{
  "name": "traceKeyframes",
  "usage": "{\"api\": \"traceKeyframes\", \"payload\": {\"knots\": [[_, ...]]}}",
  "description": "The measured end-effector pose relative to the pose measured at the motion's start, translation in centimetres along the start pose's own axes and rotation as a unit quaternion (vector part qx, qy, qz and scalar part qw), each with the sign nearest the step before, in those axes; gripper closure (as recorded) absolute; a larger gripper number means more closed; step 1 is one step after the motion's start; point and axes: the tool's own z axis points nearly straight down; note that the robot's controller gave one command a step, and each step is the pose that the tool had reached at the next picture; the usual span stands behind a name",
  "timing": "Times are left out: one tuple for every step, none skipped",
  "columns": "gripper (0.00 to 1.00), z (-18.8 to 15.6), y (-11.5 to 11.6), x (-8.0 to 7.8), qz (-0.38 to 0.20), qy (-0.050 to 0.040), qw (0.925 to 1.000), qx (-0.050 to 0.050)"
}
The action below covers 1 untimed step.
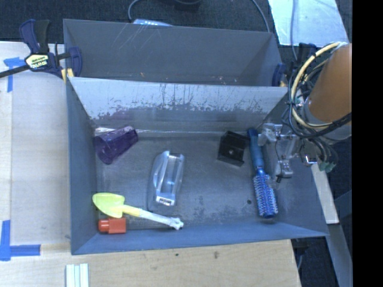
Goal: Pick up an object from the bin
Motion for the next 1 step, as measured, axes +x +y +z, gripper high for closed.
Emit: {"api": "traceKeyframes", "payload": {"knots": [[0.0, -0.43, 0.04, -0.17, -0.001, -0.0042, 1.0, 0.001]]}}
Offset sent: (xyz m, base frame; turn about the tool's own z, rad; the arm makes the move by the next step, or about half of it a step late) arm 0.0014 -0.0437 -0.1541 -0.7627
